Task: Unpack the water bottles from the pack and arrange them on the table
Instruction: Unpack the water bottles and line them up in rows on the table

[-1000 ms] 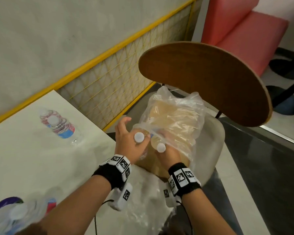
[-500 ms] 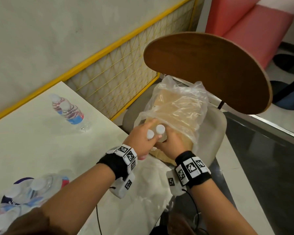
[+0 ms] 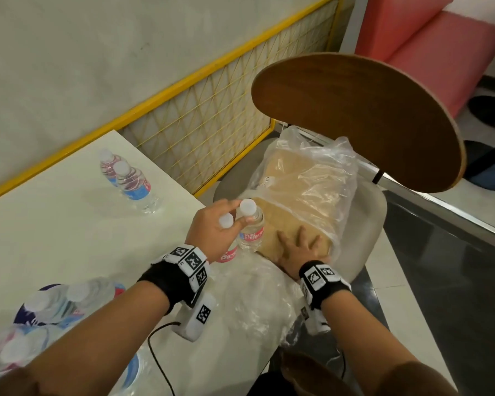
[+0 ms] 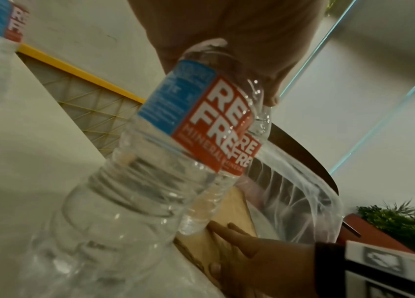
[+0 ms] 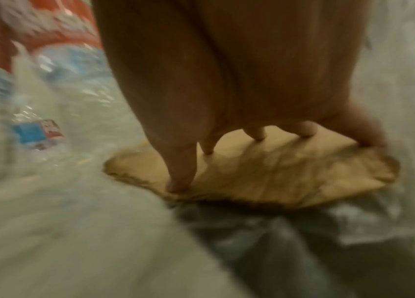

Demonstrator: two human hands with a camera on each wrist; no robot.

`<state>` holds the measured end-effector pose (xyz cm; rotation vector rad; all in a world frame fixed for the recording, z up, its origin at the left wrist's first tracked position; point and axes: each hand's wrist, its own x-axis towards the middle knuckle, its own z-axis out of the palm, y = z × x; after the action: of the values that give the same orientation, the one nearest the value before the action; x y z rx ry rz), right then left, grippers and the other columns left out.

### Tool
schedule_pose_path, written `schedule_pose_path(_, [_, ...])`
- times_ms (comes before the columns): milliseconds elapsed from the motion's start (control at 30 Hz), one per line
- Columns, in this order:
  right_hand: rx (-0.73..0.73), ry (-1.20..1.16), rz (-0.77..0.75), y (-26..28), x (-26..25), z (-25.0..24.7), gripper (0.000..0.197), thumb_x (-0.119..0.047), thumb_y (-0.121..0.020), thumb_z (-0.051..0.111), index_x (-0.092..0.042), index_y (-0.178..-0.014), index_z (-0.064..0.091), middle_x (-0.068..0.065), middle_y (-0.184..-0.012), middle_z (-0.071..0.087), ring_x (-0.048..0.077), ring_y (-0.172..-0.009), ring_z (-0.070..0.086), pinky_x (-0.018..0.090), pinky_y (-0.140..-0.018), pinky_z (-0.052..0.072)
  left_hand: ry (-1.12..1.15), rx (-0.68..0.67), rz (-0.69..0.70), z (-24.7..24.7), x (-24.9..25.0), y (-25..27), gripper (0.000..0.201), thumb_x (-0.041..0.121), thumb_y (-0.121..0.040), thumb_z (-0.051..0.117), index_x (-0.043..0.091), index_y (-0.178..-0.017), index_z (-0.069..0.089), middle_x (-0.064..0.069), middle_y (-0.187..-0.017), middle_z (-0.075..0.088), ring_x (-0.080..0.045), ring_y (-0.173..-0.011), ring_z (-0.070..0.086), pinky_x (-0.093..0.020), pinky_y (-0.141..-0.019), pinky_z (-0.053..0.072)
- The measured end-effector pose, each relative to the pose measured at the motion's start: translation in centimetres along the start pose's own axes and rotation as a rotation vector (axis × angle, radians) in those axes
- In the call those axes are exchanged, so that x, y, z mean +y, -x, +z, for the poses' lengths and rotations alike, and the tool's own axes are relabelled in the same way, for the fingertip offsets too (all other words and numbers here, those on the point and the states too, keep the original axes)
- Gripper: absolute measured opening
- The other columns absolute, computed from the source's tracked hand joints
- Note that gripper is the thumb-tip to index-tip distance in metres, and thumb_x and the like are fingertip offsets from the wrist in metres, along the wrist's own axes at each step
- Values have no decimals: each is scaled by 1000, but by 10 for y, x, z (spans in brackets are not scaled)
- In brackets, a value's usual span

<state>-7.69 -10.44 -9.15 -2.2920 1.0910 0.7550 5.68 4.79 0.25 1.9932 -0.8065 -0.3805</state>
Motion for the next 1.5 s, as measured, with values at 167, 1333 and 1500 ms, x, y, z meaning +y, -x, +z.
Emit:
schedule_pose_path(167, [88, 194, -63, -23, 20, -34, 80, -58, -81, 52, -53, -140, -1, 5, -157, 14, 39, -139, 24, 57, -109, 24, -2, 12, -64, -22, 5, 10, 32, 35, -78, 73, 28, -109, 69, 10, -86, 67, -10, -88, 62, -24, -82, 49])
schedule_pose_path(1333, [91, -430, -660, 86, -112, 36, 67, -16, -71, 76, -23, -127, 39, 0, -109, 59, 22, -97, 57, 27, -76, 45, -659, -688, -316, -92, -17, 73, 83, 43, -73, 75, 22, -141, 32, -6, -125, 52, -25, -114, 53, -35, -93, 44])
schedule_pose_path(1500, [43, -367, -695, 95, -106, 40, 66, -13, -65, 78, -24, -120, 44, -1, -110, 58, 21, -97, 54, 28, -77, 44, -845, -786, -279, -89, -18, 81, 33, 31, -76, 72, 7, -97, 63, -7, -91, 62, -21, -80, 57, -25, -68, 41])
